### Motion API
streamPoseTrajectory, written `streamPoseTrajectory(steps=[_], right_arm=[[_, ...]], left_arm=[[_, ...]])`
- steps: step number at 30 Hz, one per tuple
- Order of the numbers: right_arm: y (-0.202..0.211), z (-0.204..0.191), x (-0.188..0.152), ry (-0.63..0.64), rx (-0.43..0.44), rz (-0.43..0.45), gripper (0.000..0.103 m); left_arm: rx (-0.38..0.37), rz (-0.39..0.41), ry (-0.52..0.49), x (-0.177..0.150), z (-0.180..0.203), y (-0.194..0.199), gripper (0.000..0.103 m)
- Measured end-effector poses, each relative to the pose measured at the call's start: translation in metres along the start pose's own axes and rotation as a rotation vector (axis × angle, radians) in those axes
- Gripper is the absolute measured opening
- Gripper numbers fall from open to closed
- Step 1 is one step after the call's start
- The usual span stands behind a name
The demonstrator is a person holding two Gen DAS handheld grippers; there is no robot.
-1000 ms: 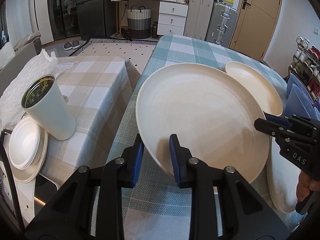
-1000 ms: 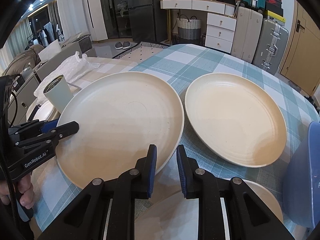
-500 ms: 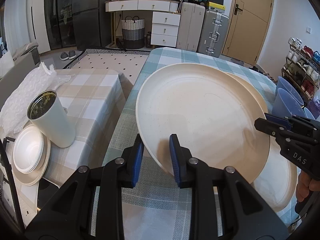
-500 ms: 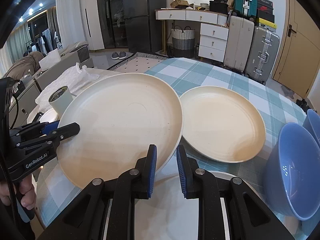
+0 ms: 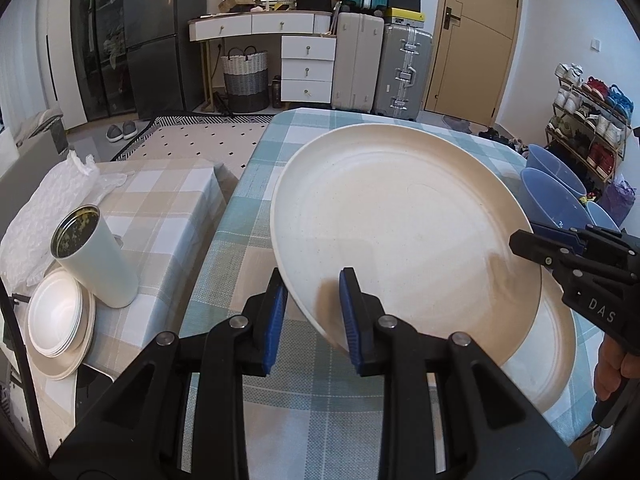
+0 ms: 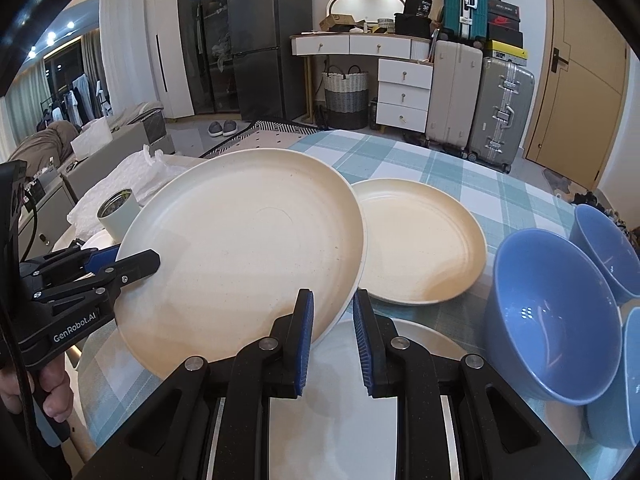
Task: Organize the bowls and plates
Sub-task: 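Lift and carry the cream plate with both tools toward the other plates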
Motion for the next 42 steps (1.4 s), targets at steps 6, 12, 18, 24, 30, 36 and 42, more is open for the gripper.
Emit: streamPoseTrajectory(steps=[6,12,18,24,30,36,42], right_arm=[[0.016,0.012,-0.005,-0.025,-0.016,0.018,0.021],[0.032,0.025,-0.013,-0.053,-0.035,0.028,0.021],[0.048,0.035,-0.024,-0.075,-0.055,0.037,0.021],[0.064,0.045,-0.039,-0.106,-0.078,0.039,0.021],[0.077,0.052,-0.051,-0.126,-0.095,0.047,0.021],[0.084,0.054,-0.06,-0.146,-0.106,0.045,0.021],[0.089,0.057,-0.07,-0.169,-0.122,0.045,0.021]], left_arm=[[-0.025,0.006,-0.022,0.0,0.021,0.01,0.023],[-0.04,0.009,-0.053,-0.002,0.042,0.017,0.023],[-0.062,0.01,-0.084,-0.005,0.063,0.022,0.023],[-0.082,0.005,-0.12,-0.011,0.081,0.026,0.023],[-0.098,0.002,-0.15,-0.016,0.095,0.029,0.024],[-0.108,-0.011,-0.179,-0.023,0.105,0.03,0.024],[-0.122,-0.022,-0.198,-0.028,0.111,0.027,0.024]])
Point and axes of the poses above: each gripper's, at about its wrist camera, not at the fingertips, and y roughly against the way its jaws point, z to its right, x to its top, the point moved 10 cm from there along -y, roughly the way its jaws point
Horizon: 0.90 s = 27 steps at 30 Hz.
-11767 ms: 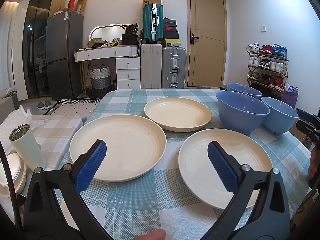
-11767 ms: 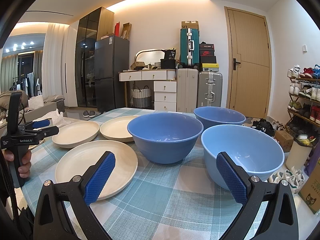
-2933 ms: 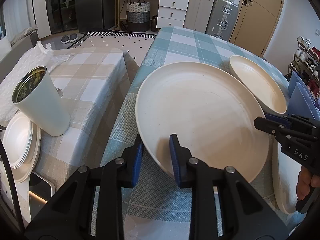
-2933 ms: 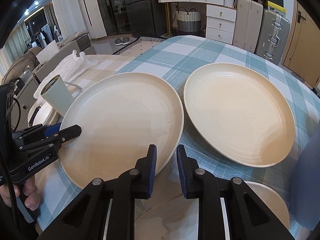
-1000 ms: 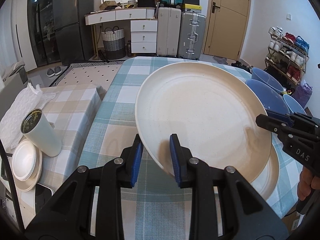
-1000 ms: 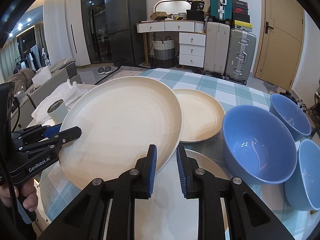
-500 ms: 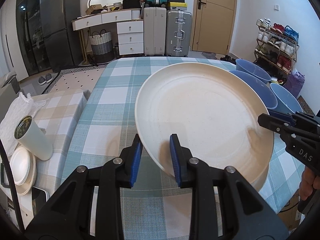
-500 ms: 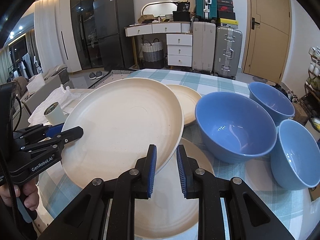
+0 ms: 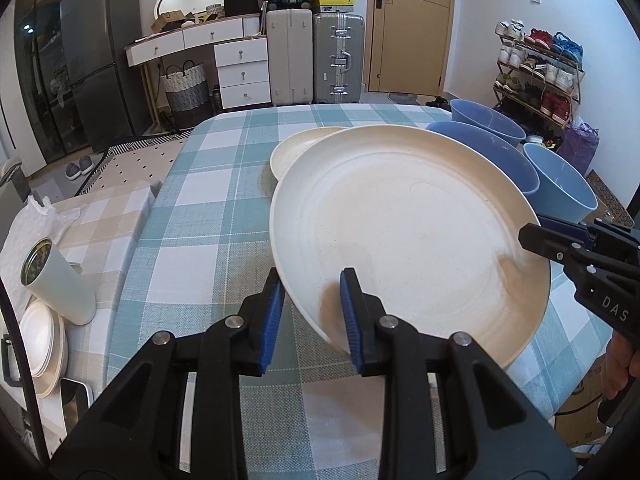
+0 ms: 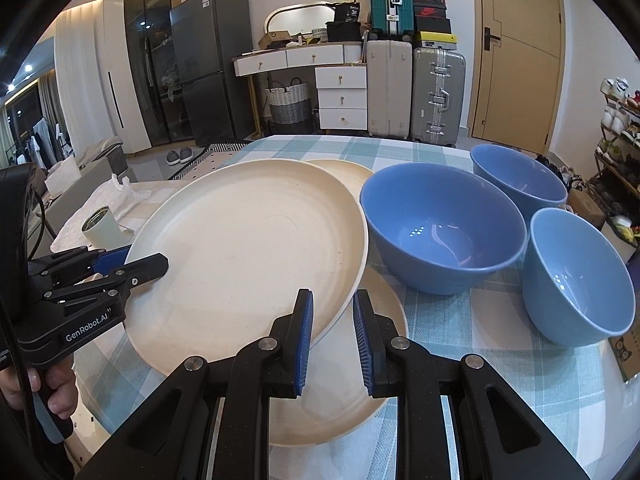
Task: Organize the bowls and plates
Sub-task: 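Lift and carry the cream plate with both tools toward the other plates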
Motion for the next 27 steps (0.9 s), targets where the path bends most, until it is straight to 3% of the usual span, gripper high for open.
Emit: streamPoseTrajectory(steps=[27], right_arm=[[-0.007,0.016,-0.04,-0.06,-0.058,-0.043,0.021]], left_arm=[[-0.012,-0.072,-0.065,-0.028,0.022,-0.032,0.025]])
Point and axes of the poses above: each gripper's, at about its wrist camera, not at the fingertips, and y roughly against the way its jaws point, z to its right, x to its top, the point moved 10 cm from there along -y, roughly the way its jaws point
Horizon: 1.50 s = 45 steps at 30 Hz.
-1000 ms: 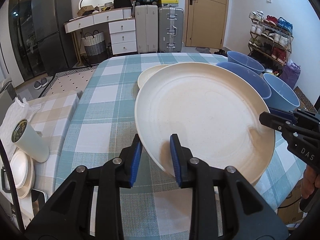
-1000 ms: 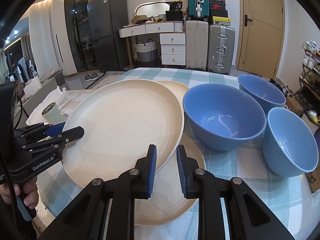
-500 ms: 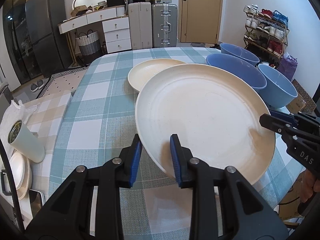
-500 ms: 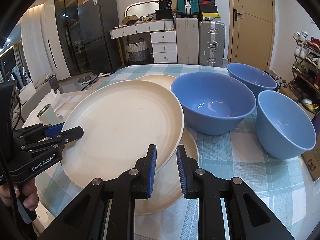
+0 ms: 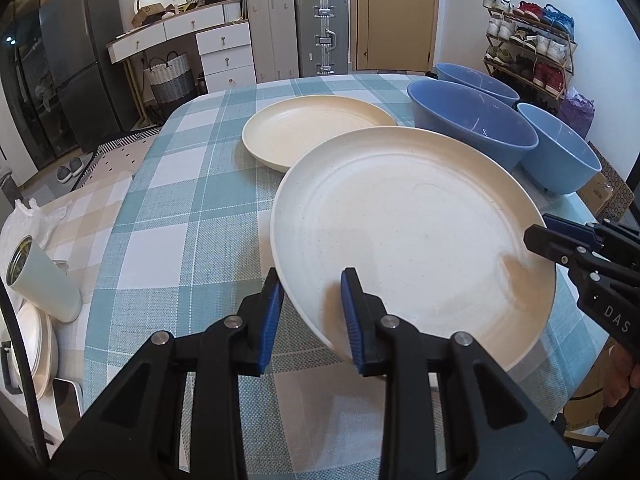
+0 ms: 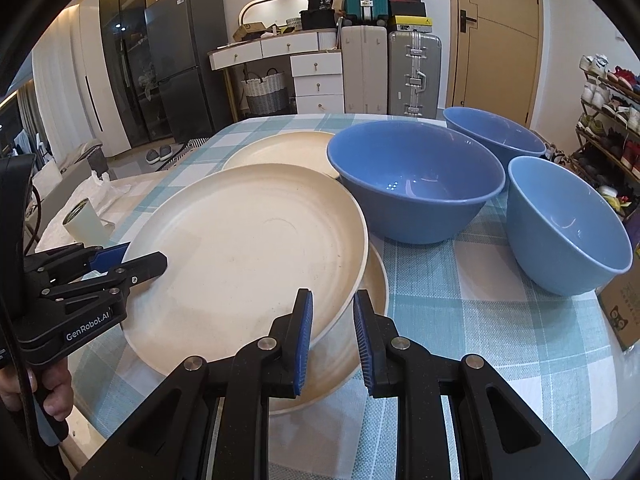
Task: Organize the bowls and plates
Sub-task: 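Lift and carry the cream plate with both tools toward the other plates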
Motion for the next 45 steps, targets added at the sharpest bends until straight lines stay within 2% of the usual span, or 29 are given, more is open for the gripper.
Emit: streamPoseTrajectory(steps=[24,45], right_arm=[[-0.015,0.01,-0.017,-0.008,-0.056,-0.02,0.021],[-0.015,0.013,-0.024,-0.022,-0.081,-0.01,0.021]], left_arm=[[0.033,-0.015,-0.068,-0.011,0.013,-0.027,0.027],[0.061,-0.038,-0.132,-0.019,0.021,-0.034,0.03]])
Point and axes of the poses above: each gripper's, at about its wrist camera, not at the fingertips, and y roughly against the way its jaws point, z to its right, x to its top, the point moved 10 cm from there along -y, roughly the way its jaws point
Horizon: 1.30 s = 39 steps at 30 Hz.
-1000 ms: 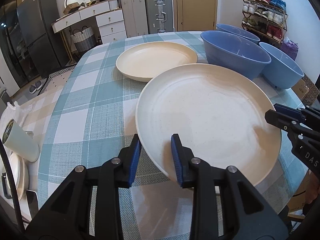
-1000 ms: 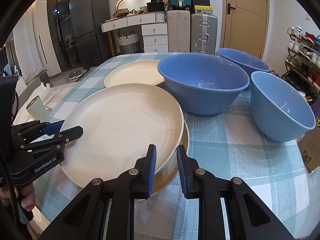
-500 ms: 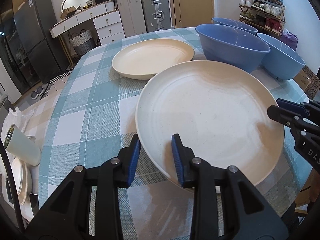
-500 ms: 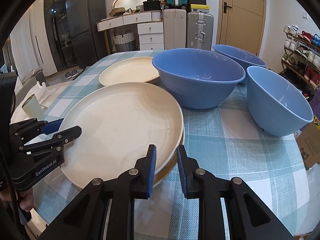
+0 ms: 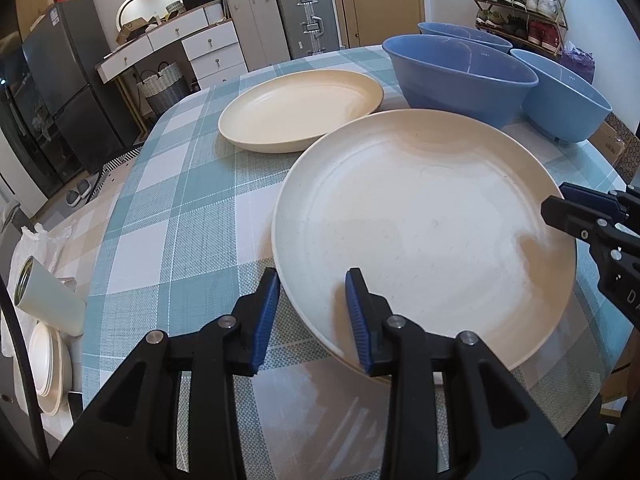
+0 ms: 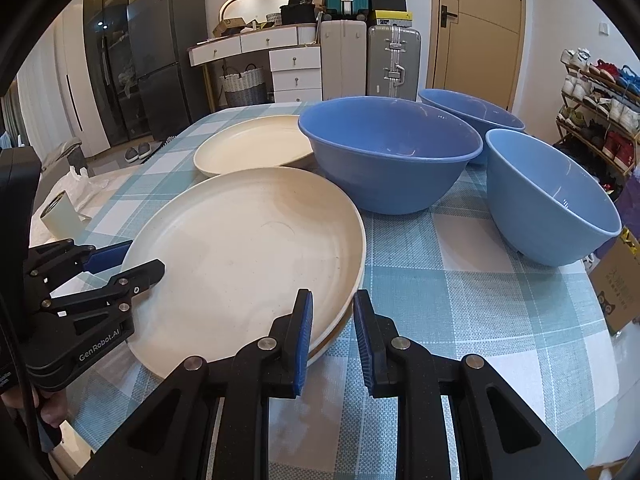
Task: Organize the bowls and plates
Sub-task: 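Lift and carry the cream plate with both tools toward the other plates, then lower the cream plate onto the table and open both tools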
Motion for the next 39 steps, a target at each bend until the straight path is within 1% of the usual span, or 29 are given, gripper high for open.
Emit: streamPoseTrajectory(steps=[9,11,14,22,26,27,29,31,32,33,34,35,37,39], right_arm=[[-0.002,0.002,-0.003,-0.007,0.0,-0.005,0.021],[-0.003,0.002,-0.004,-0.009,0.002,-0.006,0.021],[-0.003,0.003,-0.005,-0.021,0.01,-0.009,0.021],[-0.003,0.004,-0.005,-0.024,0.019,-0.012,0.022],[-0.003,0.003,-0.005,-0.023,0.026,-0.015,0.024],[-0.003,0.003,-0.004,-0.02,0.025,-0.015,0.027],[-0.001,0.003,-0.003,-0.019,0.027,-0.012,0.034],[0.002,0.003,-0.001,-0.022,0.032,-0.003,0.048],[0.006,0.004,0.0,-0.027,0.036,0.006,0.05],[0.008,0.004,0.002,-0.029,0.039,0.011,0.053],[0.01,0.004,0.003,-0.029,0.04,0.014,0.057],[0.014,0.005,0.005,-0.025,0.043,0.019,0.06],[0.019,0.003,0.008,-0.021,0.051,0.028,0.076],[0.026,0.002,0.013,-0.015,0.06,0.044,0.083]], left_arm=[[-0.003,-0.006,-0.011,-0.002,0.003,-0.001,0.035],[-0.006,-0.005,-0.014,-0.002,0.005,-0.001,0.038],[-0.01,-0.004,-0.017,-0.002,0.005,-0.001,0.039],[-0.031,-0.008,0.003,-0.002,0.003,-0.001,0.039],[-0.054,-0.02,0.031,-0.003,0.0,-0.002,0.043],[-0.06,-0.022,0.043,-0.003,-0.002,-0.003,0.045],[-0.068,-0.023,0.065,-0.003,-0.007,-0.003,0.053],[-0.08,-0.021,0.086,-0.002,-0.011,-0.002,0.058],[-0.088,-0.018,0.097,-0.001,-0.013,-0.001,0.064],[-0.093,-0.009,0.106,0.001,-0.015,0.002,0.067],[-0.097,0.002,0.113,0.003,-0.016,0.004,0.074],[-0.103,0.016,0.117,0.005,-0.018,0.008,0.074],[-0.107,0.032,0.122,0.009,-0.02,0.014,0.075],[-0.114,0.043,0.134,0.011,-0.023,0.021,0.075]])
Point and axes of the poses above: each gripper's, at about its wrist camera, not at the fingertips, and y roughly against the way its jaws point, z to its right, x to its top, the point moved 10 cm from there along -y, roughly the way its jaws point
